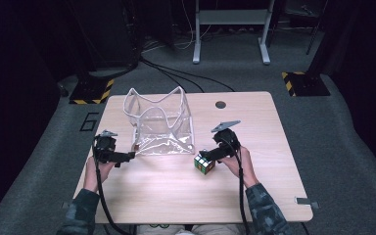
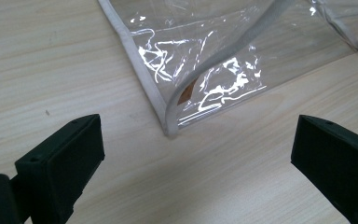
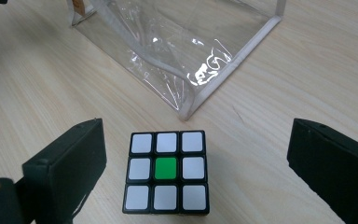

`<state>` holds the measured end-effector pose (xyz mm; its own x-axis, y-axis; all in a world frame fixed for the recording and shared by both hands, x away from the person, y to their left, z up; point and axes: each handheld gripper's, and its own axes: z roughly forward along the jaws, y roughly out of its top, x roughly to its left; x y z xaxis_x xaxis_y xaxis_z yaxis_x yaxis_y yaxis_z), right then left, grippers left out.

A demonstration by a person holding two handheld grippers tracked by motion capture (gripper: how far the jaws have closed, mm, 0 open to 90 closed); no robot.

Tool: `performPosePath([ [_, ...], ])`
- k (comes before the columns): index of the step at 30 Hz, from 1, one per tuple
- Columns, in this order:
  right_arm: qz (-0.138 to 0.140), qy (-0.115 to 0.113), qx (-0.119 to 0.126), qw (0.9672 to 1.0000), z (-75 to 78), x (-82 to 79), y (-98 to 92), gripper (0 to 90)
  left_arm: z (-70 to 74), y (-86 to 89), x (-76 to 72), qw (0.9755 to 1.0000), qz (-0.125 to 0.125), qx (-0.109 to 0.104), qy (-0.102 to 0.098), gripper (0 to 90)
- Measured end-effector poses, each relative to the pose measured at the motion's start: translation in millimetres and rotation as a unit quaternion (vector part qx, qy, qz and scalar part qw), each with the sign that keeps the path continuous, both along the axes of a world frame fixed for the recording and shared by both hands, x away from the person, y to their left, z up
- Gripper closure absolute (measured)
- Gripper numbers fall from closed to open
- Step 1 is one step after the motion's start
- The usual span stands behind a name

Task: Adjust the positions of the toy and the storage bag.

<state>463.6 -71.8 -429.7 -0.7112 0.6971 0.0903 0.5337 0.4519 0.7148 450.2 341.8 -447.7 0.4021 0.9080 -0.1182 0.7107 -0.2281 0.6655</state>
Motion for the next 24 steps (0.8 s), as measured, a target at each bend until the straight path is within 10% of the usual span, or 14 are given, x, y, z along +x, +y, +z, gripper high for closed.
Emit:
performPosePath([
  [24, 0.017, 0.016, 0.014, 0.9996, 38.7, 32.5, 17.3, 4.5, 50.2, 17.7, 30.4, 0.9993, -0.005, -0.034, -0.013, 3.8],
])
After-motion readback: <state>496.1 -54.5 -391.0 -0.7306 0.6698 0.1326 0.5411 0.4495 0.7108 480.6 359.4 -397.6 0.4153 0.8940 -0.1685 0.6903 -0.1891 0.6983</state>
